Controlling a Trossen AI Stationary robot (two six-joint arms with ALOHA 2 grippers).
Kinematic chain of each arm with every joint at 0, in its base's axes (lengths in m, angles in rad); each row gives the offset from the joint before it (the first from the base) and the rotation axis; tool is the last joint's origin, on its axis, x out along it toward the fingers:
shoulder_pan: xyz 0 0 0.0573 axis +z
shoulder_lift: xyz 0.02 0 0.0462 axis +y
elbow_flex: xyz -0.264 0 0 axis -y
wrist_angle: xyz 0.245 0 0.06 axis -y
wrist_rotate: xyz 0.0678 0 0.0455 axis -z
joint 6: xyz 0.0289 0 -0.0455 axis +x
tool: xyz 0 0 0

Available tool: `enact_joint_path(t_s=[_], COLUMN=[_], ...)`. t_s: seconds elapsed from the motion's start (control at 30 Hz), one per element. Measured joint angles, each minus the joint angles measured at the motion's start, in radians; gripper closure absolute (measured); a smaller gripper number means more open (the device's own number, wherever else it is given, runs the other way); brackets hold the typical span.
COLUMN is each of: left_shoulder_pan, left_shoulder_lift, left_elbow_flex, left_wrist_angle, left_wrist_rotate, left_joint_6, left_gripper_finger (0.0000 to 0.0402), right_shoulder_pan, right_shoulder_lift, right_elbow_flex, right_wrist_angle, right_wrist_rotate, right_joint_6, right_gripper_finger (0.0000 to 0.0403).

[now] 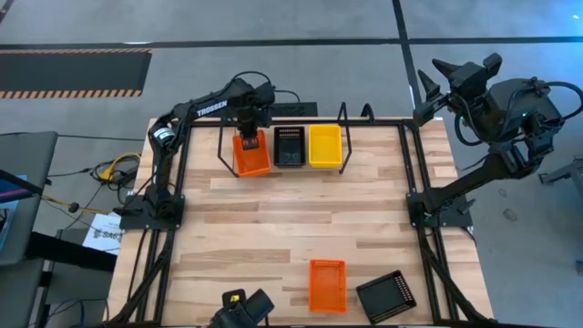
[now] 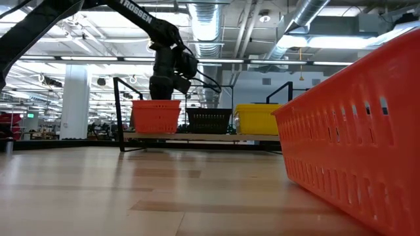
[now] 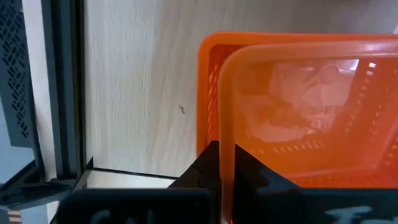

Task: Stack baskets on shelf by color
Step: Stack the right orange basket on the orange basket on the shelf

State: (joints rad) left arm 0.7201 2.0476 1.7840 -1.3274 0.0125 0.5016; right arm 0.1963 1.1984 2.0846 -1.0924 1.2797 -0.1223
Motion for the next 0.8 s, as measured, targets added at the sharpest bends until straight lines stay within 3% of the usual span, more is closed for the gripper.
enact_joint_path(t_s=[0.33,0.8], left_shoulder_pan=[-0.004,-0.055], left_shoulder_lift=[0.000,0.000], left_elbow_flex=[0.000,0.014], left_wrist_angle=[0.041,0.029], left_wrist_rotate=[-0.032,-0.095], left_joint_6=[0.032,0.036], left_gripper_finger=[0.0388,0.0264], right_shoulder_pan=[0.000,0.000], right_shoulder_lift=[0.000,0.000], right_elbow_flex=[0.000,0.000], right_wrist_angle=[0.000,0.000], right_wrist_rotate=[0.000,0.000], right_joint_6=[0.000,0.000], right_gripper_finger=[0.0218,0.0219])
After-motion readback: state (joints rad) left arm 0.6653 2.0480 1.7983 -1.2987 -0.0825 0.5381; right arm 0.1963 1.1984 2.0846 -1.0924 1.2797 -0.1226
